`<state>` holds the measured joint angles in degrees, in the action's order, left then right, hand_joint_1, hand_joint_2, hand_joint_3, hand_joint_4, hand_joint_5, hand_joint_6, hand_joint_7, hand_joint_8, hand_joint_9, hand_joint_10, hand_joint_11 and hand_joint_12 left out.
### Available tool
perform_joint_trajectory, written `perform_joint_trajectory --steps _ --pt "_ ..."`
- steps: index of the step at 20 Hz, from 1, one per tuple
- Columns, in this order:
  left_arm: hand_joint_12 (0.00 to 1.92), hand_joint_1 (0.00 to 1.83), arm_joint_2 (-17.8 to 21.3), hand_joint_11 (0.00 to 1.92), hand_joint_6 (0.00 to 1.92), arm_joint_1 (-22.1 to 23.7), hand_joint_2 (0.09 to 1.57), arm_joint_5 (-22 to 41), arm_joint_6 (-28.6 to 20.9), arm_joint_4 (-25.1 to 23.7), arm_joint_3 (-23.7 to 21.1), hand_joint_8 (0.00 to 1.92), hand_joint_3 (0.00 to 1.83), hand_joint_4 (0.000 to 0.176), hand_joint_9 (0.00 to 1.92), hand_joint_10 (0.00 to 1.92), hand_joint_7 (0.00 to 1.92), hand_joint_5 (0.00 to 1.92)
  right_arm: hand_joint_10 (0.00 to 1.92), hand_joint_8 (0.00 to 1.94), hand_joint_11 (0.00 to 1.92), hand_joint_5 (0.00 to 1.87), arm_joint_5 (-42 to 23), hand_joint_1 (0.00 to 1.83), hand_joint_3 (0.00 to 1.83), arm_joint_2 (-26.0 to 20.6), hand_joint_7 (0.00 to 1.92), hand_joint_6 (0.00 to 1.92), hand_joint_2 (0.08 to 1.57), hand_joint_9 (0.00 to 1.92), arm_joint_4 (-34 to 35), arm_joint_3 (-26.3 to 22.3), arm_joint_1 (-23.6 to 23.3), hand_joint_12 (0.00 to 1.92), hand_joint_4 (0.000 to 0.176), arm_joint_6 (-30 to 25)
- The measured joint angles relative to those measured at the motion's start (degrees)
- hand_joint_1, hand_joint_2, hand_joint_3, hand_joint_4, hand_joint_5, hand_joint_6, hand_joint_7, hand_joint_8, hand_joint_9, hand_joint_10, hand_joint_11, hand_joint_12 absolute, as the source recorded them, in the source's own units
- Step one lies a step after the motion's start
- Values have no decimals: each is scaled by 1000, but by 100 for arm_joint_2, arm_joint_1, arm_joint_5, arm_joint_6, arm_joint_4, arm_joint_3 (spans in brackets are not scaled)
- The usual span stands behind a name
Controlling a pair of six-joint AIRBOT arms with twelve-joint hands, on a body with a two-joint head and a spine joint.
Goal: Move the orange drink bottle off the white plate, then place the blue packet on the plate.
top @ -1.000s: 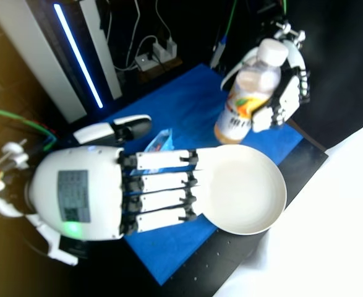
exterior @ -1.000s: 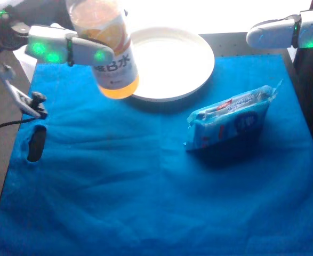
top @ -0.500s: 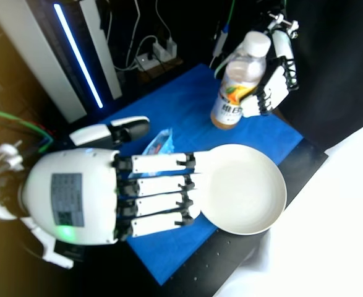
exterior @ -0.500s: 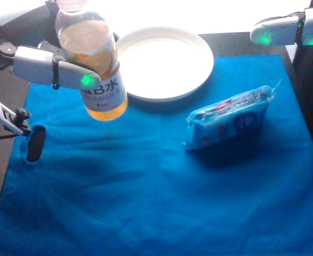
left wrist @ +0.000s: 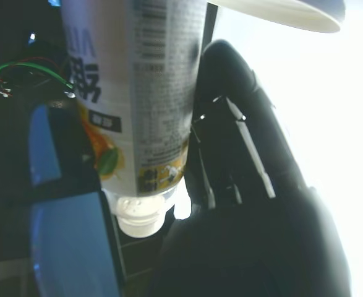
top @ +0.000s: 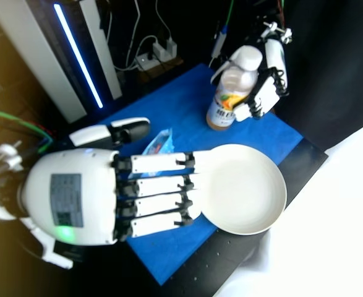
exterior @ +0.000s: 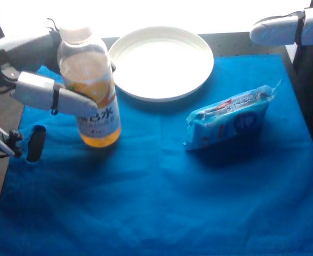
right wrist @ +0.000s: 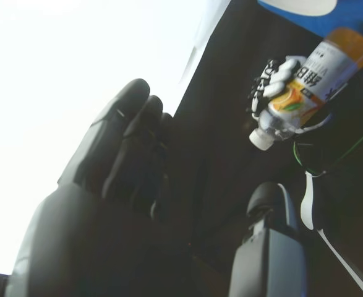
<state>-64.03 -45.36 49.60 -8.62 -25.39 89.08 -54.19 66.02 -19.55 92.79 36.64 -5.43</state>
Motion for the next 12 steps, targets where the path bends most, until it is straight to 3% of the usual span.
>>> perform_joint_trajectory --steps 2,3,4,5,6,7,8,9,10,11,12 --pt "1332 1255 4 843 875 0 1105 -9 -28 -24 -24 1018 0 0 1325 148 1066 943 0 0 442 278 -2 691 12 0 628 0 937 652 0 -15 0 620 36 0" --pt "1423 1256 4 801 835 0 1103 -11 -33 -35 -35 1063 5 0 1249 318 1046 962 1 0 455 275 -9 697 1 0 634 0 947 661 0 -22 0 598 29 0" --pt "1401 1252 9 782 847 -13 1101 -9 -37 -35 -48 1039 5 0 1181 416 1050 965 0 0 481 278 0 681 0 0 636 0 959 662 0 -22 0 538 34 0" --pt "1265 1357 15 795 851 -13 1081 -9 -44 -37 -59 899 0 0 1103 891 1058 949 0 0 513 283 0 677 0 0 645 0 973 673 0 -22 0 491 32 0" --pt "1299 1377 26 783 864 -13 1083 -11 -61 -50 -61 890 2 0 1062 1055 1043 931 0 0 545 289 0 667 1 0 651 0 970 676 4 -22 0 436 32 0" --pt "1322 1266 42 720 923 -33 1104 -9 -87 -55 -72 973 0 0 999 786 1049 935 2 1 569 295 0 673 0 0 655 1 964 683 0 -22 0 428 31 0" --pt "1257 1212 79 532 1087 -66 1138 -7 -90 -44 -118 1063 6 11 857 603 951 894 3 1 572 297 0 678 2 0 655 2 969 686 0 -22 0 424 25 0" --pt "1205 1140 87 443 1174 -66 1173 -7 -107 -44 -118 501 0 0 816 399 817 845 0 0 555 289 0 678 0 0 650 0 966 678 2 -22 0 413 20 0" --pt "1099 1111 111 412 624 -66 1113 -13 -105 -63 -142 224 0 0 791 254 782 624 0 0 551 289 0 680 3 0 647 1 973 678 2 -24 0 411 21 0" --pt "1014 1064 144 371 272 -66 1057 -7 -107 -103 -144 77 1 0 755 132 736 555 1 0 555 285 0 682 4 0 646 0 976 679 2 -44 0 412 24 0" --pt "927 961 170 245 89 -72 1019 -11 -107 -105 -179 15 0 0 623 39 610 464 0 1 559 284 -2 657 5 0 647 0 980 678 0 -46 0 413 26 0"
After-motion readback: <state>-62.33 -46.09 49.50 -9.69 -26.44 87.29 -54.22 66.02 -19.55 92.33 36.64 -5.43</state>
